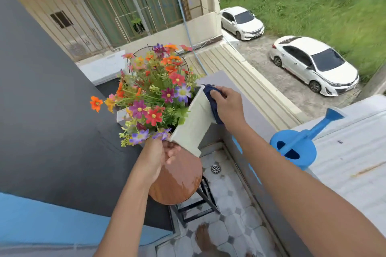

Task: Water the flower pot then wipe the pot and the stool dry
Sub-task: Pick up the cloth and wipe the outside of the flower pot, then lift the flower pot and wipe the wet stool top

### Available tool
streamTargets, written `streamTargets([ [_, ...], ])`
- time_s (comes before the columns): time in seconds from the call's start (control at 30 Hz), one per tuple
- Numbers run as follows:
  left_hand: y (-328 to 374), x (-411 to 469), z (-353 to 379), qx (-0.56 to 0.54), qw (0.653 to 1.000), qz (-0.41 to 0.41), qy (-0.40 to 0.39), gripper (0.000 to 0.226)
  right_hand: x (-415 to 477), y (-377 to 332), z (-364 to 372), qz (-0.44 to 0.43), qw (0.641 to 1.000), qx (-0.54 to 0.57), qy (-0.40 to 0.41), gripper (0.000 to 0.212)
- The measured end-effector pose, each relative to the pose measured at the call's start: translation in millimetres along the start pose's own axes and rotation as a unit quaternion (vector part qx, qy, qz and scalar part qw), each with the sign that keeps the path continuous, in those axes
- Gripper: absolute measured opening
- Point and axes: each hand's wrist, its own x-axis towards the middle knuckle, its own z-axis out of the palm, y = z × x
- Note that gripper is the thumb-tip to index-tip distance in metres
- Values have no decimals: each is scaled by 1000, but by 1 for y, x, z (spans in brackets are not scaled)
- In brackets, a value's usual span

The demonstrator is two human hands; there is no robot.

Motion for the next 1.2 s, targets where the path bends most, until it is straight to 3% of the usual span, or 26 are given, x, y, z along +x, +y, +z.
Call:
streamTargets([
  [0.13,4,-5,-13,57,998,27,6,29,5,-8,-13,46,991,79,-93,24],
  [0.2,8,-8,-19,88,995,36,-16,20,2,-15,-14,46,988,97,-109,19],
  [0.27,7,-10,-22,112,992,40,-31,30,1,-24,-16,39,988,106,-109,12],
  [0.4,3,-12,-22,119,991,57,-15,54,4,-13,-16,73,987,18,-140,32],
  [0.47,-1,-10,-23,104,994,46,4,46,5,0,-10,89,987,-10,-136,20],
  [0.6,-13,-3,-29,48,999,7,10,39,-7,12,-8,102,978,15,-179,17],
  [0.83,-36,23,-66,8,996,-50,73,33,-34,44,-13,79,967,-25,-241,27],
  [1.0,-37,56,-87,6,993,-52,110,36,-60,94,32,134,957,-68,-246,19],
  [1.2,-28,112,-125,1,989,-27,145,33,-83,177,131,104,919,-263,-275,16],
])
